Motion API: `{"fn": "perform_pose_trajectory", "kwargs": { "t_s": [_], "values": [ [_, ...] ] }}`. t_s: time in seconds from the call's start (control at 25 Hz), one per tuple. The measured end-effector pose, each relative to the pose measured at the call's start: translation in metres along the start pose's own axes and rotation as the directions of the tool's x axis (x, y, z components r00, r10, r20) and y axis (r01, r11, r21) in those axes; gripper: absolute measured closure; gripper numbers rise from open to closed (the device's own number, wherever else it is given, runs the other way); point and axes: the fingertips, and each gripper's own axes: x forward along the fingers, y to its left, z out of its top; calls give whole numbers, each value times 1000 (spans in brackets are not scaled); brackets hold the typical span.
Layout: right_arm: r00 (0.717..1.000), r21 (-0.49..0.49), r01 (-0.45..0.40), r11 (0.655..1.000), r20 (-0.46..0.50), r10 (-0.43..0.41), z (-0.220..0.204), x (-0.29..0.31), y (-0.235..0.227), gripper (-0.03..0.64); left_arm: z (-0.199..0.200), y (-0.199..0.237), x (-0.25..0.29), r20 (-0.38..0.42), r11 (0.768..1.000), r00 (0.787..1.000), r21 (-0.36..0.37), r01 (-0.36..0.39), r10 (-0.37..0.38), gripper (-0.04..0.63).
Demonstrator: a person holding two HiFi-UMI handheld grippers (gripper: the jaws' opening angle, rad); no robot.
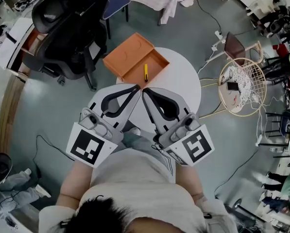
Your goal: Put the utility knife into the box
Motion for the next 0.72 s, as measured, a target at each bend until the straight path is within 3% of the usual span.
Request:
{"fn": "perform_pose_trajectory", "kwargs": {
  "t_s": [0.72],
  "values": [
    [1000, 3, 12, 1000, 12, -12, 2, -6, -5, 610, 4, -2, 8, 10, 1000, 1000, 5, 11, -11, 586]
  ]
}}
